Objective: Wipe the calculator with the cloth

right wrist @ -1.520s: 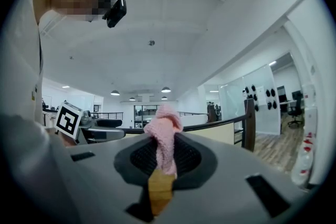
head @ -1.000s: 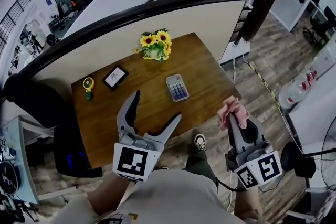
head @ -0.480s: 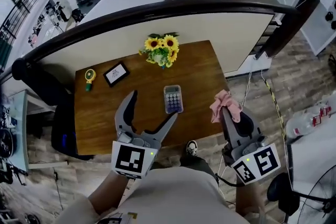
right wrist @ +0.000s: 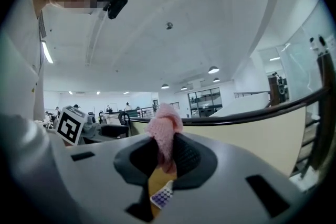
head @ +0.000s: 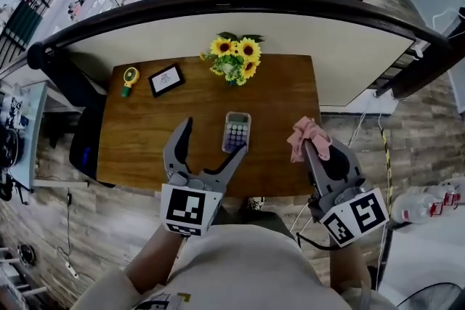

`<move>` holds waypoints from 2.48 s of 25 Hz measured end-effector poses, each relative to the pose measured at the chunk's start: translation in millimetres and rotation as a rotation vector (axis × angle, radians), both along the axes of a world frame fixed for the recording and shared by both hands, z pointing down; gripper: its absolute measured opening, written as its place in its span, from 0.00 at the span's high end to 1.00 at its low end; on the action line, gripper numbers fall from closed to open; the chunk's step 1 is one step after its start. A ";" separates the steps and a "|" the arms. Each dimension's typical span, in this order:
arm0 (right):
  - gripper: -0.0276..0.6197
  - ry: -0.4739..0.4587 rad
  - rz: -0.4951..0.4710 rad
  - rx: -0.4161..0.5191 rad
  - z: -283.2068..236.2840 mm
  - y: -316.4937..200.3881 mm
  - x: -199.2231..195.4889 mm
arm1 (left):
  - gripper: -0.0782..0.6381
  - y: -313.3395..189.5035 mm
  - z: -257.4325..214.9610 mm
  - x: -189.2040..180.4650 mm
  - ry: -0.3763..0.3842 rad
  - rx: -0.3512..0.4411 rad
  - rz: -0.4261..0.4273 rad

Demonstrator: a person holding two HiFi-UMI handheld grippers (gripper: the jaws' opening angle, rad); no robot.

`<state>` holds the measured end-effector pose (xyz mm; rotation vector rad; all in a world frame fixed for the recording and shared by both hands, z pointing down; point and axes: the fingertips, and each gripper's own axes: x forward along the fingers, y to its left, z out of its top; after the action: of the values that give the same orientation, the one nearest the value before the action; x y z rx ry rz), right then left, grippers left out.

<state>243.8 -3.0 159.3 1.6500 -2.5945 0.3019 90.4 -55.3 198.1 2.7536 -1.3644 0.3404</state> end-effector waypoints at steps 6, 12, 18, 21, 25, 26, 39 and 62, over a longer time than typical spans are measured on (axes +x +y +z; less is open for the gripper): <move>0.87 -0.007 -0.064 -0.027 16.7 -18.1 -1.2 | 0.26 0.1 23.8 0.3 -0.035 -0.044 -0.048; 0.87 -0.003 -0.081 -0.066 33.7 -29.7 -13.8 | 0.26 -5.8 49.6 -6.4 -0.038 -0.109 -0.056; 0.88 -0.014 -0.072 -0.117 53.6 -35.2 -18.5 | 0.26 -13.5 72.6 -8.4 -0.051 -0.156 -0.059; 0.88 -0.029 -0.059 -0.146 68.5 -40.4 -17.1 | 0.26 -14.3 93.3 -3.6 -0.062 -0.188 -0.054; 0.88 -0.039 -0.051 -0.186 91.3 -45.5 -19.5 | 0.26 -10.9 128.1 4.5 -0.084 -0.236 -0.044; 0.87 -0.038 -0.052 -0.195 97.2 -47.0 -21.0 | 0.26 -10.5 137.7 5.8 -0.091 -0.248 -0.043; 0.88 -0.020 -0.067 -0.257 189.6 -65.4 -37.6 | 0.25 -18.0 278.9 17.3 -0.141 -0.393 -0.068; 0.88 -0.021 -0.070 -0.370 296.0 -101.8 -47.3 | 0.24 -28.1 380.3 25.4 -0.235 -0.504 -0.106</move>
<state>196.5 -104.8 455.2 1.4311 -2.4139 0.7458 115.8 -83.4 578.3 2.2724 -1.2457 0.8877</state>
